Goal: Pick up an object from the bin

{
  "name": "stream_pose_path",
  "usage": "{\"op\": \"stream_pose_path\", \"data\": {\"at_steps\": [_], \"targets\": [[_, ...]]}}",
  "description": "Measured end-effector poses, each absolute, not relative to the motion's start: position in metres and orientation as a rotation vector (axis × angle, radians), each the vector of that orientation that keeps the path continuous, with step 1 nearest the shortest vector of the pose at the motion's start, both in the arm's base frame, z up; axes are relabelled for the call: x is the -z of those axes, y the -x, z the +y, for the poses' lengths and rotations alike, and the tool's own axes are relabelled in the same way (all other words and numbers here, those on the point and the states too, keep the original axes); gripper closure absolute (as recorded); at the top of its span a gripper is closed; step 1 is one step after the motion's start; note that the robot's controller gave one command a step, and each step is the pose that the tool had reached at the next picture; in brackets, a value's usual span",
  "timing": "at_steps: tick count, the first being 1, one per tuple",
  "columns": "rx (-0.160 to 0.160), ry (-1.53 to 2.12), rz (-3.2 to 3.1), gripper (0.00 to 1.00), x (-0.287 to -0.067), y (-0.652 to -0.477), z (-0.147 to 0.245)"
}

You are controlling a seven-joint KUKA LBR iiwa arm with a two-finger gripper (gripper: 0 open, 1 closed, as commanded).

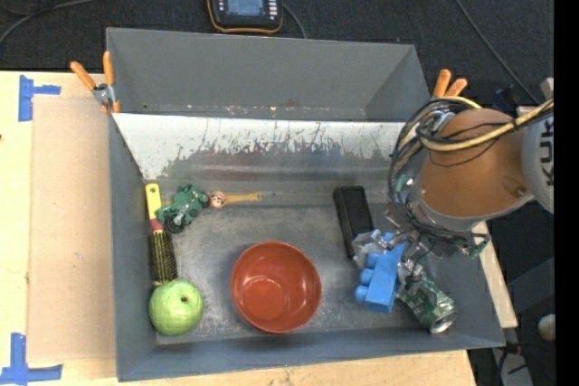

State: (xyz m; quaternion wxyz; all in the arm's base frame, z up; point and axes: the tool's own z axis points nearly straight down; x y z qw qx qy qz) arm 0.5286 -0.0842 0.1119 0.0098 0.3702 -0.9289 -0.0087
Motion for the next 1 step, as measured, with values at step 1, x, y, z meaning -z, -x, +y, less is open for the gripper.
{"op": "stream_pose_path", "data": {"at_steps": [1], "targets": [[0.024, -1.157, -2.904, 1.00, -0.1515, -0.5301, -0.0841]]}}
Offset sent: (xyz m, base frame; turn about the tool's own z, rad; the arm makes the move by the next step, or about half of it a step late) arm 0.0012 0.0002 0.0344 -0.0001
